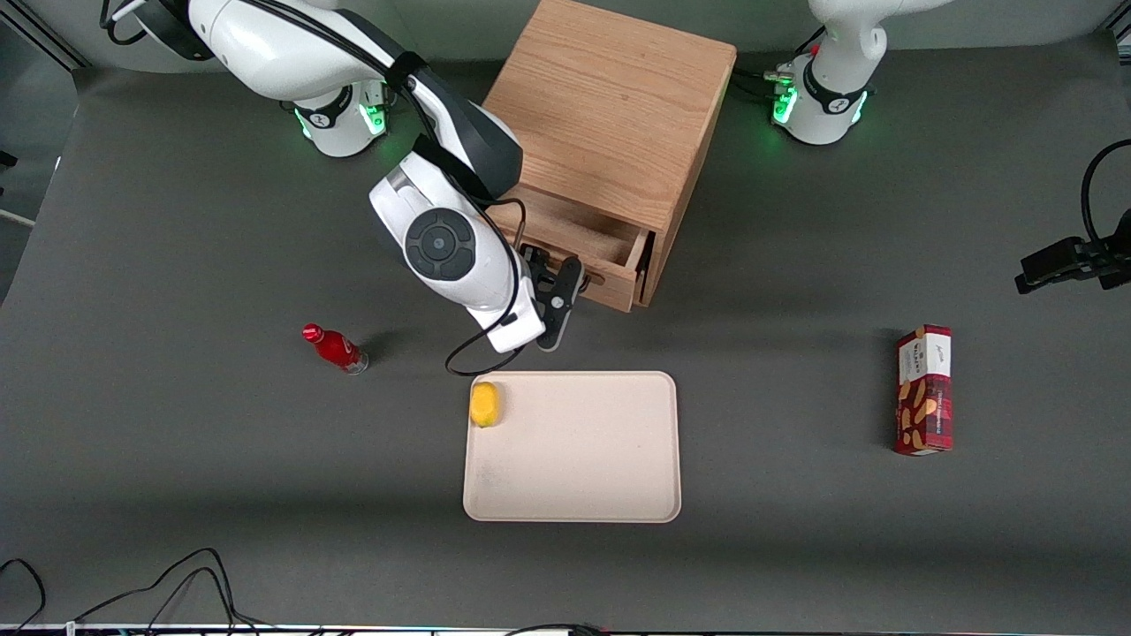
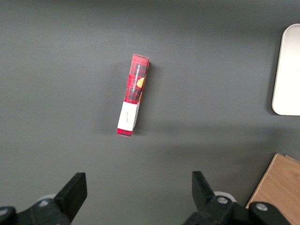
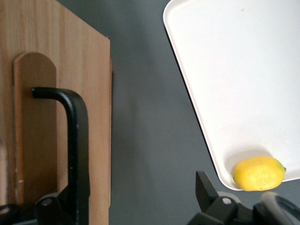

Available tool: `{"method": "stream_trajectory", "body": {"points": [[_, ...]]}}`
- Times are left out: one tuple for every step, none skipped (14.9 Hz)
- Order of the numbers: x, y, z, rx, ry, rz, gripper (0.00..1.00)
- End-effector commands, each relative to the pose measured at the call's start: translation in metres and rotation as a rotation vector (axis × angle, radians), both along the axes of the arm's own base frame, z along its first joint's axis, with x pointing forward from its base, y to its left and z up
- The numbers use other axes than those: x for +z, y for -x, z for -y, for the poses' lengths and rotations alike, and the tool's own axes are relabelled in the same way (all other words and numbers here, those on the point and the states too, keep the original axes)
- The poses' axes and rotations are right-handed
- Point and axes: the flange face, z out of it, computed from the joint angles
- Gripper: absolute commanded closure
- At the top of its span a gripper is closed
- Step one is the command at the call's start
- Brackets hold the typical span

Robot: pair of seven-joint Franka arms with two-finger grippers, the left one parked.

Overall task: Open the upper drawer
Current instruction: 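Pull the handle outward from the cabinet with the right gripper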

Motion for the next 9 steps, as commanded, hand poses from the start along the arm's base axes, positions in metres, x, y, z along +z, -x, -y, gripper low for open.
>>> {"method": "stream_trajectory", "body": {"points": [[0.000, -0.010, 0.003, 0.014, 0.011, 0.005, 0.00], [0.002, -0.012, 0.004, 0.013, 0.008, 0.009, 0.00], [0.004, -0.015, 0.005, 0.020, 0.003, 0.015, 0.00], [0.002, -0.018, 0.008, 0.021, 0.006, 0.015, 0.00], [0.002, -0.020, 0.012, 0.022, 0.011, 0.013, 0.00], [0.002, -0.020, 0.012, 0.035, 0.012, 0.011, 0.00], [0.002, -0.021, 0.013, 0.037, 0.013, 0.011, 0.00], [0.005, -0.022, 0.013, 0.038, 0.010, 0.014, 0.00], [0.007, -0.024, 0.015, 0.035, 0.010, 0.019, 0.00]]}}
